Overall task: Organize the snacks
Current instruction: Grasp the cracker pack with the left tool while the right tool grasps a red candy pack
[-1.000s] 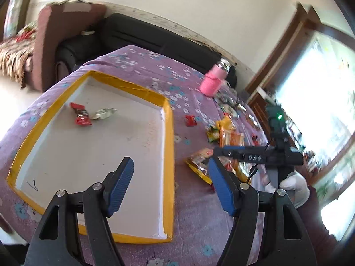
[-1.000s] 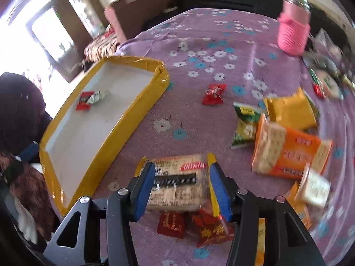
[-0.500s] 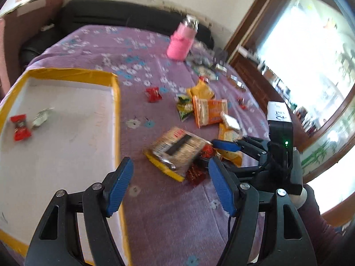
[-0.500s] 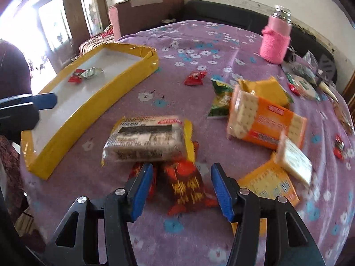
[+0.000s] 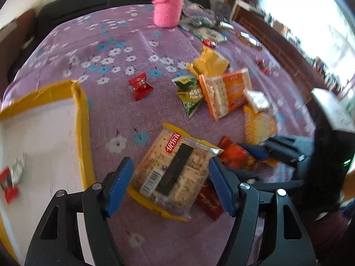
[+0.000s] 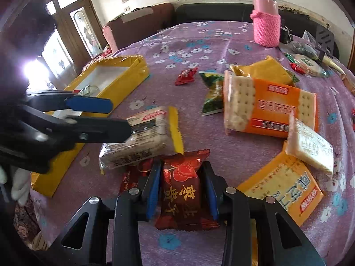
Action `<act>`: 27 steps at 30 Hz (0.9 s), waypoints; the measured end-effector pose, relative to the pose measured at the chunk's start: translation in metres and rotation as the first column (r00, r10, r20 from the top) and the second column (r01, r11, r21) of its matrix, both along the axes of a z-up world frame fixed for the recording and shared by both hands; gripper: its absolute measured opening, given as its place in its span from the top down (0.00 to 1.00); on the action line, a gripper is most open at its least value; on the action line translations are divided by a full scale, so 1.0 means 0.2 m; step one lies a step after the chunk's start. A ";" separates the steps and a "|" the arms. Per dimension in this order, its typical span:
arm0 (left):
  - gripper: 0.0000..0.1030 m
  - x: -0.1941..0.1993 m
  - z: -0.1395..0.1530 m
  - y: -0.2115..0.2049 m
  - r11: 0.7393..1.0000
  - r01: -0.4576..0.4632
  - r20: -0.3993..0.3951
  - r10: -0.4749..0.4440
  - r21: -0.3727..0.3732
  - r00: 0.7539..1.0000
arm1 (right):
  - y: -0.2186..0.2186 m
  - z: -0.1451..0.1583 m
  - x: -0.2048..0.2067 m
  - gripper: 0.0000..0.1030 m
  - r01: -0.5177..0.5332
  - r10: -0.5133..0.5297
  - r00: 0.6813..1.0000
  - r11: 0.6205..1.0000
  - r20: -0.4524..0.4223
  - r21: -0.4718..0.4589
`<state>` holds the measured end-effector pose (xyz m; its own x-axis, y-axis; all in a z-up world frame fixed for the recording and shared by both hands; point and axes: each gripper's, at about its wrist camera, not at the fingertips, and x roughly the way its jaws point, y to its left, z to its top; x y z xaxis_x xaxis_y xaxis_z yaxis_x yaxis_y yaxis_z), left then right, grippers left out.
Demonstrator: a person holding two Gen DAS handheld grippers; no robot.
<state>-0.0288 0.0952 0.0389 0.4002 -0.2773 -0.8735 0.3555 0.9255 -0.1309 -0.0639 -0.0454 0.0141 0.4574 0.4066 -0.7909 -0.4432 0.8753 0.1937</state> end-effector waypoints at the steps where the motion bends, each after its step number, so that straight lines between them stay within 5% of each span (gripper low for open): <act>1: 0.32 0.01 -0.02 -0.01 1.000 0.020 -0.006 -0.020 0.014 1.000 | -0.01 0.00 0.00 0.64 0.003 -0.003 1.000 1.000 0.000 0.000; 9: 0.24 0.02 -0.08 -0.06 0.983 0.159 -0.028 -0.158 0.087 0.987 | -0.06 0.00 0.01 0.63 0.017 -0.015 0.999 0.999 -0.028 0.048; 18: 0.20 0.06 -0.15 -0.10 0.982 0.131 -0.082 -0.121 0.133 0.989 | -0.07 0.00 0.01 0.62 0.025 -0.023 0.999 0.997 -0.036 0.074; 21: 0.32 0.04 -0.13 -0.14 0.980 0.107 -0.029 -0.104 0.168 0.994 | -0.07 0.00 0.01 0.63 0.027 -0.024 0.999 0.997 -0.035 0.072; 27: 0.33 -0.01 -0.05 -0.11 0.993 0.030 0.038 -0.034 0.112 0.999 | -0.07 0.01 0.00 0.64 0.014 -0.010 0.999 0.994 -0.040 0.107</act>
